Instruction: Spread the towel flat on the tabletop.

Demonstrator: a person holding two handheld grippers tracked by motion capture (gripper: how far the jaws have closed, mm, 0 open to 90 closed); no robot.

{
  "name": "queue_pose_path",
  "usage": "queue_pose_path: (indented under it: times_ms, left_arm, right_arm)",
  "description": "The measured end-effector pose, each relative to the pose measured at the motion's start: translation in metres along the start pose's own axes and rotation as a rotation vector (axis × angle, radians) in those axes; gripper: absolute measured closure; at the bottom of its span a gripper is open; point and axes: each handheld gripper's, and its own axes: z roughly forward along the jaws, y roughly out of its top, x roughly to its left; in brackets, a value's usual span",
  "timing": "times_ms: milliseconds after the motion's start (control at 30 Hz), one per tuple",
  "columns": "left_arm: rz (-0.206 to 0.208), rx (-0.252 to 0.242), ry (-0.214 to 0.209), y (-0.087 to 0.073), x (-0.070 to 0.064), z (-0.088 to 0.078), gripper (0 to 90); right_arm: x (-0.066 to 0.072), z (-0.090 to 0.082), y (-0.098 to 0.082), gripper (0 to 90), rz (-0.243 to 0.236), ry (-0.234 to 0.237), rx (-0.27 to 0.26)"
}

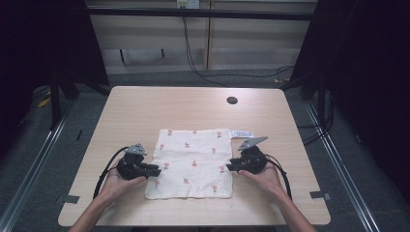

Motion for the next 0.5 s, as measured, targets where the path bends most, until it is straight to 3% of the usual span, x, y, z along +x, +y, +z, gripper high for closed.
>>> queue_pose_path:
  times_ms: [167,233,300,367,500]
  left_arm:
    - [-0.014,-0.024,-0.019,-0.003,0.002,0.0,68.8]
    - [-0.023,-0.026,-0.019,-0.003,0.0,0.0,66.5]
    - [-0.016,-0.025,-0.019,-0.004,-0.002,0.0,65.7]
    - [-0.012,-0.026,-0.037,-0.004,-0.003,0.001,65.5]
    - [-0.009,-0.029,-0.039,-0.005,-0.006,0.001,66.0]
  right_arm:
    - [0.011,0.004,-0.004,61.7,-0.052,0.006,0.029]
    - [0.016,0.003,-0.007,62.2,-0.078,-0.026,0.035]
    - [0.018,0.003,-0.01,68.4,-0.099,-0.045,0.023]
    - [0.018,0.001,-0.011,82.0,-0.099,-0.027,0.032]
    - [0.016,-0.002,-0.013,88.3,-0.055,-0.005,0.042]
